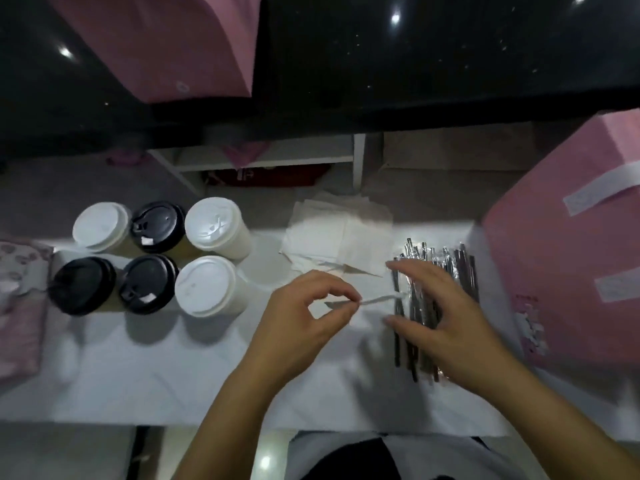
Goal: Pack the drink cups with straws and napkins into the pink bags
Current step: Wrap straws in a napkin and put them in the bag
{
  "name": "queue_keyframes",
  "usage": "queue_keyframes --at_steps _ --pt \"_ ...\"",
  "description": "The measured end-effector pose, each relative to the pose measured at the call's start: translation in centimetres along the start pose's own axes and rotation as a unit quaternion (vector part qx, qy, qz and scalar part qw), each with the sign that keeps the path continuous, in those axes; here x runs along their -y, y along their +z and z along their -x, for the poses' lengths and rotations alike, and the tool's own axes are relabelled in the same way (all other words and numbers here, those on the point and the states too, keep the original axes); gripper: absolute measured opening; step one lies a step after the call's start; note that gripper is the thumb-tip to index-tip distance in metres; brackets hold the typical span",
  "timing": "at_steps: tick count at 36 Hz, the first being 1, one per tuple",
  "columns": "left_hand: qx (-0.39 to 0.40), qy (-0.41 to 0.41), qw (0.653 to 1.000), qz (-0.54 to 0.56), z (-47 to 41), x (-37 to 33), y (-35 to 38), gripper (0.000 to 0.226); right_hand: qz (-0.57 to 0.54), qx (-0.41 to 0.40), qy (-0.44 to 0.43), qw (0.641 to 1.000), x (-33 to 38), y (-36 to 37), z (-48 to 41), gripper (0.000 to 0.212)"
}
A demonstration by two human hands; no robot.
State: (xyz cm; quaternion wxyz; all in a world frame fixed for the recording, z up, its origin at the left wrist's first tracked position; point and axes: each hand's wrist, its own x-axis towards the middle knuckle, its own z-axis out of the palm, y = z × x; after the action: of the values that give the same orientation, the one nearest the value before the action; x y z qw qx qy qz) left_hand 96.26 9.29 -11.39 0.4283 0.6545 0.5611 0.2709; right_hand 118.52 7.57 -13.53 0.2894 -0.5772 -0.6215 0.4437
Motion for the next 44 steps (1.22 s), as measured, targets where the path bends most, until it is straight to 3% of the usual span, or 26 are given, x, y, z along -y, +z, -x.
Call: queue_keyframes --at_steps 3,6,12,14,20,27,33,39,44 --pt "-0.021 -0.015 0.998 0.062 1.6 -0.4 0.3 0.020 -0.046 0.019 -0.028 0.998 0.9 -0.4 -0.6 0.028" --pt "-0.069 -0.045 0.994 0.073 2.1 0.1 1.0 0.019 -0.070 0.034 -0.035 0.996 1.1 -0.4 -0.7 0.021" --pt "-0.151 -0.163 0.969 0.105 0.2 2.5 3.3 0.013 -0.041 0.052 -0.021 0.998 -0.1 -1.3 0.1 0.025" --pt "-0.168 -0.189 0.966 0.047 -1.4 3.2 4.0 0.011 -0.026 0.050 -0.009 0.998 -0.8 -1.9 0.6 0.029" --pt "-0.172 -0.214 0.958 -0.088 -6.7 3.9 5.8 0.040 -0.021 0.014 0.000 1.000 -1.9 -3.4 2.6 0.035" --pt "-0.198 -0.238 0.949 -0.066 -8.5 4.0 8.3 0.017 -0.039 -0.012 0.012 0.999 -2.5 -4.5 3.7 0.033" --pt "-0.233 -0.224 0.946 0.002 -7.4 3.3 8.3 0.002 -0.051 -0.021 0.014 0.998 -2.5 -5.0 4.0 0.032" --pt "-0.240 -0.154 0.953 0.104 -5.7 0.8 6.6 0.011 -0.075 -0.022 -0.011 0.997 -1.6 -5.5 3.9 0.027" --pt "-0.200 -0.114 0.959 0.167 -2.2 -1.3 5.3 0.014 -0.096 0.033 -0.043 0.994 -0.7 -5.9 3.3 0.021"
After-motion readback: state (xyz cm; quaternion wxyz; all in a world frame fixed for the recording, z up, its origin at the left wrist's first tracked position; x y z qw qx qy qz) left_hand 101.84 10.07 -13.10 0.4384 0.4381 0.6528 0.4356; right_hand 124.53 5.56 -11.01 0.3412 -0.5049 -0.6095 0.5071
